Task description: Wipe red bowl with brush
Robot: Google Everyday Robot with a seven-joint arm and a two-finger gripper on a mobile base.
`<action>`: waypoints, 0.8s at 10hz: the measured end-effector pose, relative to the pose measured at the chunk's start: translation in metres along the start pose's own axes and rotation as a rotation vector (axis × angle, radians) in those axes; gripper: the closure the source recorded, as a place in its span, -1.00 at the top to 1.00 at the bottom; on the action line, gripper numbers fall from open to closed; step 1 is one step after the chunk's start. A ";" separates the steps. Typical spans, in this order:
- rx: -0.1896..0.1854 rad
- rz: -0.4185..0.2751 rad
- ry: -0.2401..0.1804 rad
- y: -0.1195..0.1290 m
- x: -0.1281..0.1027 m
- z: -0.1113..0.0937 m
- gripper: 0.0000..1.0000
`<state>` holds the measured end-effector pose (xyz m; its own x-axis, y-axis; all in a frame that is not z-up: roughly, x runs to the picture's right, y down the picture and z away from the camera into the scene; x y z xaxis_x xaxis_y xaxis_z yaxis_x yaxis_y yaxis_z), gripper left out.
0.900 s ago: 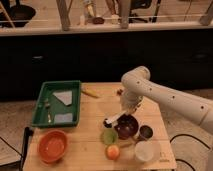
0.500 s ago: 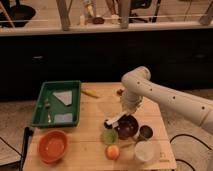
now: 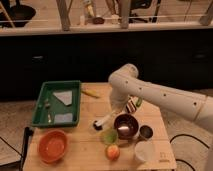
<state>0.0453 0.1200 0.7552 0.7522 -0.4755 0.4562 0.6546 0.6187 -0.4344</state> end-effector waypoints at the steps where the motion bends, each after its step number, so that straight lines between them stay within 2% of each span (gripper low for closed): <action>1: 0.003 -0.023 0.004 -0.007 -0.010 -0.002 -1.00; 2: 0.008 -0.054 0.008 -0.016 -0.024 -0.006 -1.00; 4: 0.002 -0.072 0.011 -0.018 -0.031 -0.005 -1.00; 5: -0.008 -0.089 0.011 -0.024 -0.043 -0.002 -1.00; 8: -0.017 -0.102 0.004 -0.035 -0.060 0.004 -1.00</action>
<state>-0.0229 0.1293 0.7457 0.6816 -0.5380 0.4960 0.7292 0.5559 -0.3991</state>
